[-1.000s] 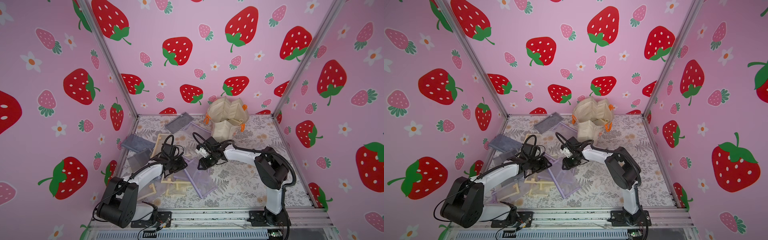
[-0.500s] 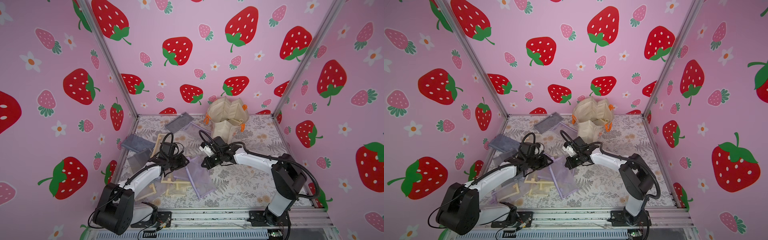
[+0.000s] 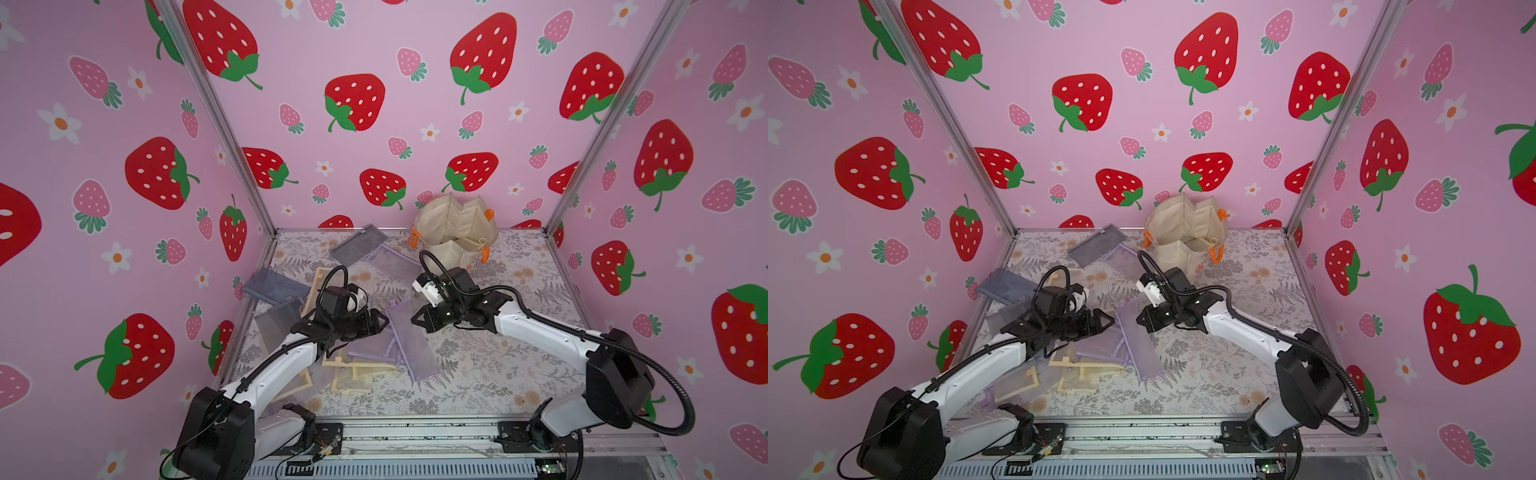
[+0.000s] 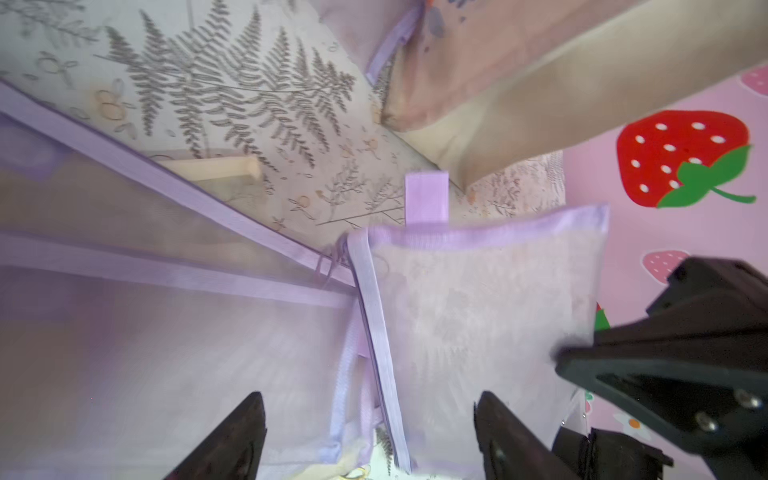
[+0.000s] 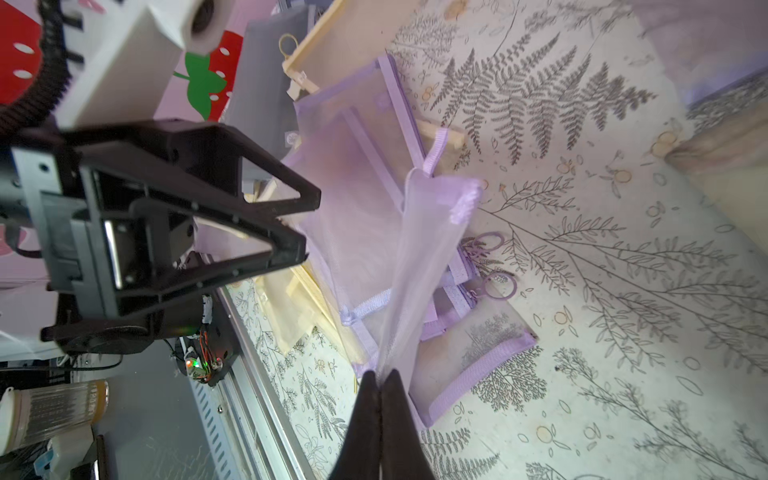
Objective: Put the pencil pouch into the canvas bag
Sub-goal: Pick up the pencil pouch.
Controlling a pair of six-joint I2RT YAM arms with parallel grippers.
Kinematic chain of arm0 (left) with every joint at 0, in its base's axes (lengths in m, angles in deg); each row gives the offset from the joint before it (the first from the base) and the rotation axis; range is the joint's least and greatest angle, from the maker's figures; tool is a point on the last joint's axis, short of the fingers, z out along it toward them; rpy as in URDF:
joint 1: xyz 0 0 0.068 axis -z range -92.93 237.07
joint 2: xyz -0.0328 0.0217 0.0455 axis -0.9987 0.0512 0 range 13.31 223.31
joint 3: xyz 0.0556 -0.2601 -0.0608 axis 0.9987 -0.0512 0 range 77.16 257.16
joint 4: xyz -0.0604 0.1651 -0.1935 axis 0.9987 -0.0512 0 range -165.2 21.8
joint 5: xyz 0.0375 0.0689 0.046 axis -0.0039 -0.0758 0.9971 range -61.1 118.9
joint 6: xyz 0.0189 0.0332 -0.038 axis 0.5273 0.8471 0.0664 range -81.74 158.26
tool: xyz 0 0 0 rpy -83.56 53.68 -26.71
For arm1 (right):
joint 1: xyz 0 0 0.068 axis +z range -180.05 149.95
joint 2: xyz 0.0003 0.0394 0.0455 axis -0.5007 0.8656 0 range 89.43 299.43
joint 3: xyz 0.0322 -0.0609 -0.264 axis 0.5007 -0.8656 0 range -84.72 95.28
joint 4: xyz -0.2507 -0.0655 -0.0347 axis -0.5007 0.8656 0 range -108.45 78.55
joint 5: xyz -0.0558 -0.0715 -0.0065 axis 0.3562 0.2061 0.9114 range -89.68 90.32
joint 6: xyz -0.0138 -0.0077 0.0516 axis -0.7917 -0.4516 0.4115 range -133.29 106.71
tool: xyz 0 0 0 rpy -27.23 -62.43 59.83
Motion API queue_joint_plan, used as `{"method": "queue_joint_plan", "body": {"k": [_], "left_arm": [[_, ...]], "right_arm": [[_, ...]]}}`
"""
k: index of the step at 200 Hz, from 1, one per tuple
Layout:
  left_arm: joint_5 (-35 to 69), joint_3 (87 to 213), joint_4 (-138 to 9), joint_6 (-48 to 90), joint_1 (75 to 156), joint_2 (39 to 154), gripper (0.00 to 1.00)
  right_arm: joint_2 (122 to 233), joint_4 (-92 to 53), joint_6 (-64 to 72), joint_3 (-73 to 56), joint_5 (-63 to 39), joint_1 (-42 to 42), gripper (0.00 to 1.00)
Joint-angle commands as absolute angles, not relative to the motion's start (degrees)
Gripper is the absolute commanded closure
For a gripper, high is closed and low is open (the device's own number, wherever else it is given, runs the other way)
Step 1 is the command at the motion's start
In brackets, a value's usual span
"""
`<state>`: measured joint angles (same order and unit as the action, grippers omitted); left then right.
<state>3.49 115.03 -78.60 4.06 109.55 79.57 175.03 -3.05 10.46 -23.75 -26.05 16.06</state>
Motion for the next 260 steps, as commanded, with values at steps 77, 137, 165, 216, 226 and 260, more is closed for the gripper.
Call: {"method": "queue_joint_plan", "body": {"k": [77, 137, 165, 216, 226, 260], "left_arm": [[-5.4, 103.3, -46.6, -0.3, 116.0, 71.6, 0.08], [-6.8, 104.7, -43.9, 2.6, 116.4, 66.0, 0.03], [-8.1, 105.0, -40.1, 0.8, 116.6, 65.3, 0.07], [-10.3, 108.2, -39.8, -0.1, 117.5, 64.4, 0.45], [-10.4, 108.9, -39.7, -0.2, 117.6, 64.4, 0.53], [-9.6, 111.2, -41.9, 0.7, 117.6, 63.7, 0.74]], "right_arm": [[165.3, -4.7, 13.4, -17.2, -33.0, 13.4, 1.00], [162.0, -4.7, 15.5, -12.0, -39.8, 13.2, 1.00], [161.6, -6.6, 17.1, -11.6, -42.4, 13.1, 1.00], [161.7, -7.5, 18.0, -11.9, -42.6, 12.9, 1.00], [161.9, -7.9, 18.3, -11.7, -42.7, 12.8, 1.00], [161.9, -8.2, 18.7, -11.5, -42.7, 12.2, 1.00]]}}
